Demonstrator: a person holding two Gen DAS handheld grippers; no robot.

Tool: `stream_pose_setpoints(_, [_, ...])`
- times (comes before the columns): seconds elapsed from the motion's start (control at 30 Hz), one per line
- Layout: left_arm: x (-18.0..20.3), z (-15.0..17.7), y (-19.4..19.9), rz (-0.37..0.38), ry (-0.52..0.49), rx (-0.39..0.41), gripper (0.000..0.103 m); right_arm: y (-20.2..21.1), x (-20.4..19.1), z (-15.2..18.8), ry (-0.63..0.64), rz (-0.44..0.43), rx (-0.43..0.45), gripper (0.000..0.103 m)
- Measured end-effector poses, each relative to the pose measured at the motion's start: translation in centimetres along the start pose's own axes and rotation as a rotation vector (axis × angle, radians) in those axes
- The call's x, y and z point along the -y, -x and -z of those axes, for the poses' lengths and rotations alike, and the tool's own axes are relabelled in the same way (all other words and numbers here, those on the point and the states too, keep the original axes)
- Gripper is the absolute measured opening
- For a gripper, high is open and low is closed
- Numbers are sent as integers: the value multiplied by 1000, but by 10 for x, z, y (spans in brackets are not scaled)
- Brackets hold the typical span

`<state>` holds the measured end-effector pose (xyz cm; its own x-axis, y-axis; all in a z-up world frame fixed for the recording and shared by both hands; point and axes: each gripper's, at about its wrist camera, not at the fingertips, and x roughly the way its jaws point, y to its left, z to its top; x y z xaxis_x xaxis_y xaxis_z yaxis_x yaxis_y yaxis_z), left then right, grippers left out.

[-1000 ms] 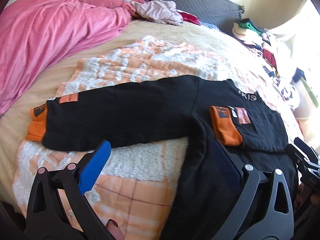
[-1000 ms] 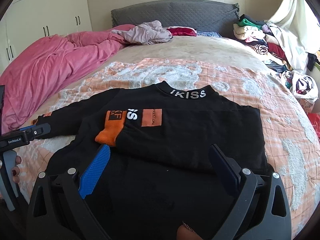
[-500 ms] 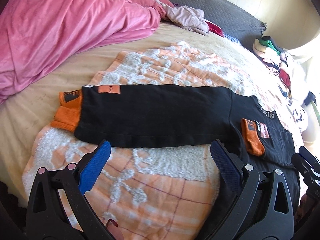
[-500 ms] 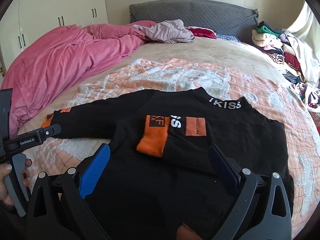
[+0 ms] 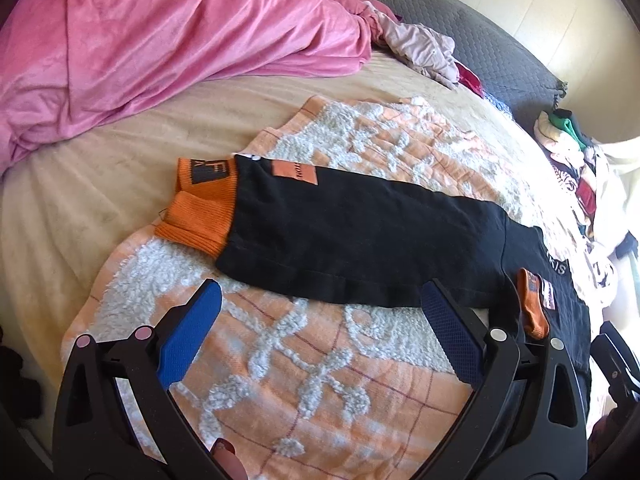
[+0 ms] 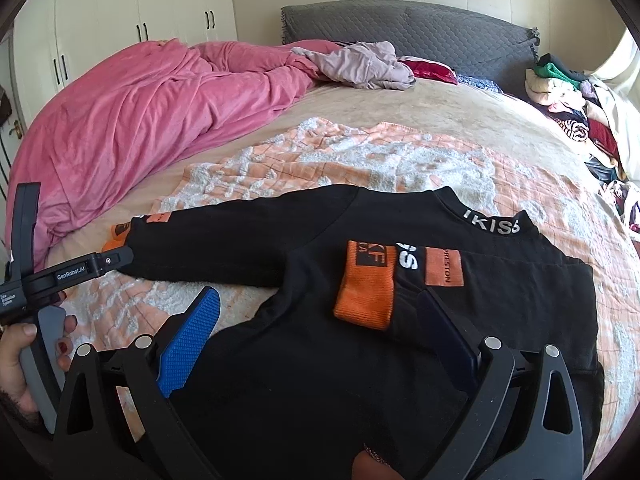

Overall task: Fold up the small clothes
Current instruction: 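Move the left tool to the orange cuff of the other sleeve, then close the left tool on the second orange cuff and lift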

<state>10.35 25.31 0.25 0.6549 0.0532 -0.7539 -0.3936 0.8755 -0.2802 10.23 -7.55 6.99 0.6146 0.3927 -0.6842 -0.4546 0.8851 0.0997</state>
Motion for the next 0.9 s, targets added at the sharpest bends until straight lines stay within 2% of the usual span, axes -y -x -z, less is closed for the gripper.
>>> stream_pose_setpoints(0.2, [-24,-2,-12,-8,88,-21,94,-11,-21,-3,43,-22,-12,98])
stream_pose_setpoints(0.37, [-37,-6,-20,29,165,-6,92,-23,-34,-2,53,-37,-28,98])
stream_pose_setpoints(0.47, [-44,-8,-30,50,223,-4,70,-29,-36,1,48,-45,-34,98])
stream_pose_setpoints(0.5, [-45,-9,-33,43,233,1,59,-30,-36,2,45,-46,-36,98])
stream_pose_setpoints(0.53, [-46,-9,-35,35,246,4,55,-31,-35,4,41,-46,-39,98])
stream_pose_setpoints(0.8, [-56,-14,-44,51,355,59,55,-38,-15,16,3,-16,-74,98])
stream_pose_setpoints(0.87, [-56,-14,-45,45,369,73,52,-37,-9,20,-10,-6,-77,98])
stream_pose_setpoints(0.9, [-57,-15,-46,39,378,80,46,-37,-6,21,-19,-2,-77,98])
